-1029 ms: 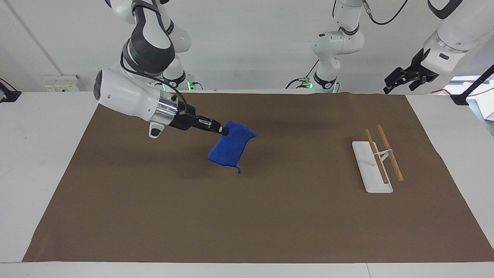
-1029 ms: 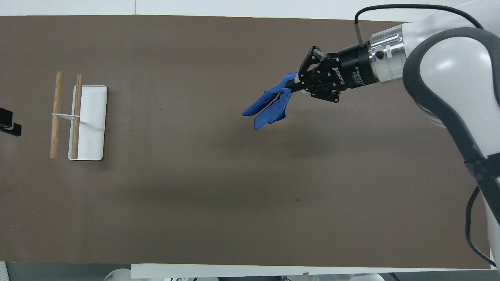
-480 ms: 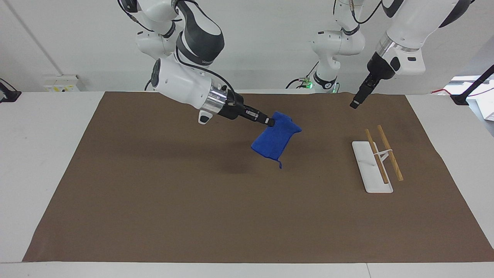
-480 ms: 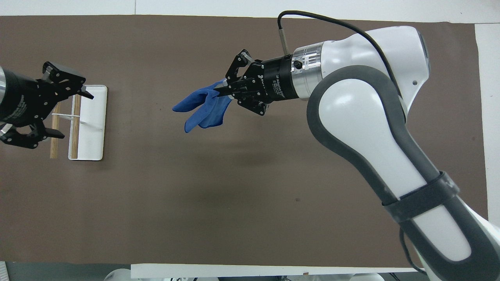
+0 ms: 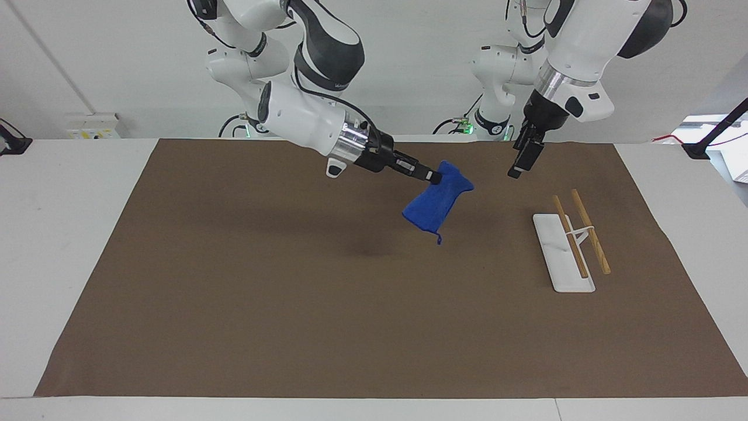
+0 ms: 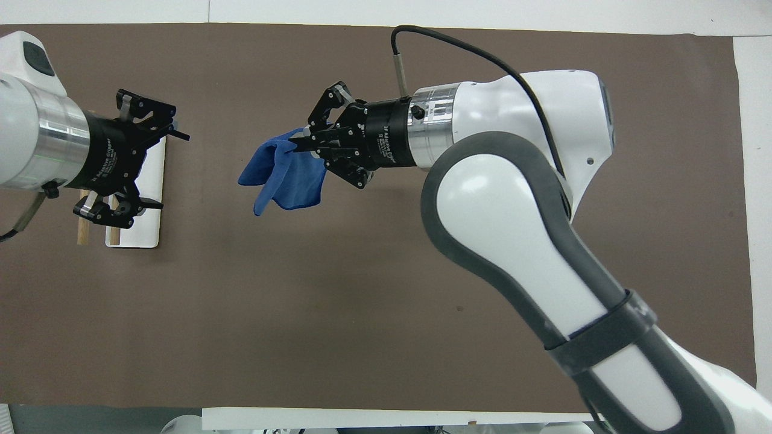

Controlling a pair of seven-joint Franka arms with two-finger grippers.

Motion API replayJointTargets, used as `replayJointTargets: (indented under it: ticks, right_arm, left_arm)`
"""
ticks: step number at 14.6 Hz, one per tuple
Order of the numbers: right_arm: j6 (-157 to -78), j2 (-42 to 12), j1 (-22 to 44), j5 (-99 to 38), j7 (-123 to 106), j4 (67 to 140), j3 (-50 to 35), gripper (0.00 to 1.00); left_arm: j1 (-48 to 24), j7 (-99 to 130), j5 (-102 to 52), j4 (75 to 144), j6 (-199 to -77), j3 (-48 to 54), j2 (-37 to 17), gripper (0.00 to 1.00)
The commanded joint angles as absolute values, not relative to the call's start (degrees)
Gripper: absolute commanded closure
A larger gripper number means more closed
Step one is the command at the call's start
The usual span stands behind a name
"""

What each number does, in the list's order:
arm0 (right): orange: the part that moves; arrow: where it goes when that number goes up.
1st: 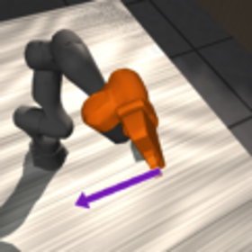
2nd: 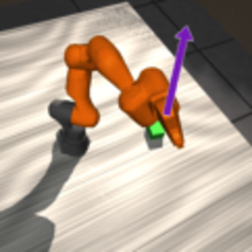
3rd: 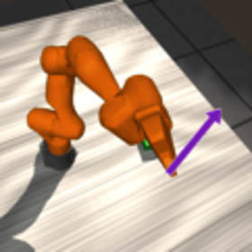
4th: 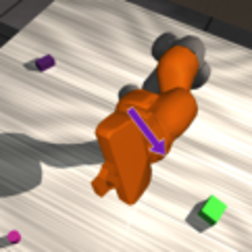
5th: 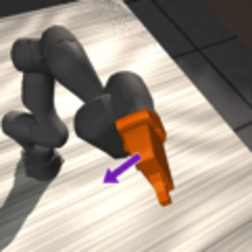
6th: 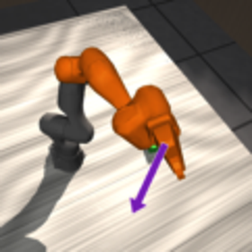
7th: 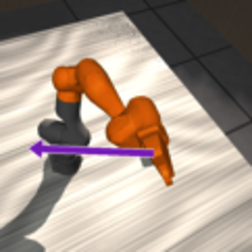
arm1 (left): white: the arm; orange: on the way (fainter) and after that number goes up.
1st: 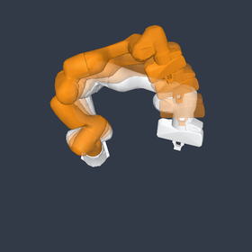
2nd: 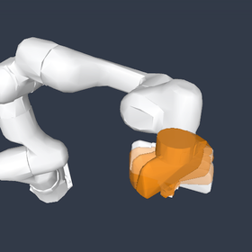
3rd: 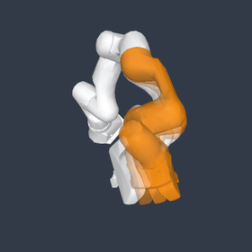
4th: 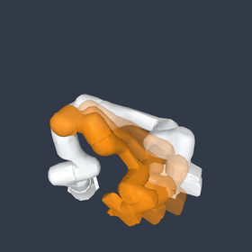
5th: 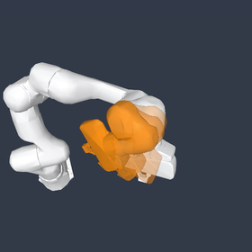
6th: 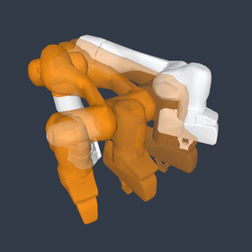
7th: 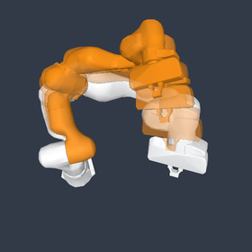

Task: Right arm passes towel to left arm to hang
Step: 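Grasp the towel with the left gripper from the right gripper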

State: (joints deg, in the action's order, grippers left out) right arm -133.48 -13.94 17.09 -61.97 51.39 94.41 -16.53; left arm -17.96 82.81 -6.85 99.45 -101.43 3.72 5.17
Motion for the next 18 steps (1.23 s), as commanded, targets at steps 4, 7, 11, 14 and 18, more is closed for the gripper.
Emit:
replayJointTargets:
  ticks: [4, 7, 11, 14, 18]
  right_arm:
    - [-136.0, -14.0, 18.9, -63.2, 52.0, 94.7, -16.7, 1.0]
    - [-136.0, -14.0, 18.9, -63.2, 52.0, 94.7, -16.7, 1.0]
    - [-136.0, -14.0, 18.9, -63.2, 52.4, 94.7, -16.7, 1.0]
    - [-136.0, -14.0, 18.9, -63.2, 52.4, 94.7, -16.7, 1.0]
    - [-136.0, -14.0, 18.9, -63.2, 52.4, 94.7, -16.7, 1.0]
  left_arm:
    - [-19.2, 85.1, -7.6, 104.3, -107.6, 2.9, 6.0, 0.01]
    - [-19.2, 85.0, -7.6, 106.6, -110.4, 3.0, 6.0, 0.13]
    - [-20.6, 85.3, -7.6, 109.0, -112.8, 3.0, 6.0, 0.27]
    - [-20.9, 85.3, -7.6, 109.2, -113.0, 3.0, 6.0, 0.34]
    - [-22.0, 85.2, -7.6, 111.6, -113.2, 3.0, 6.9, 0.47]
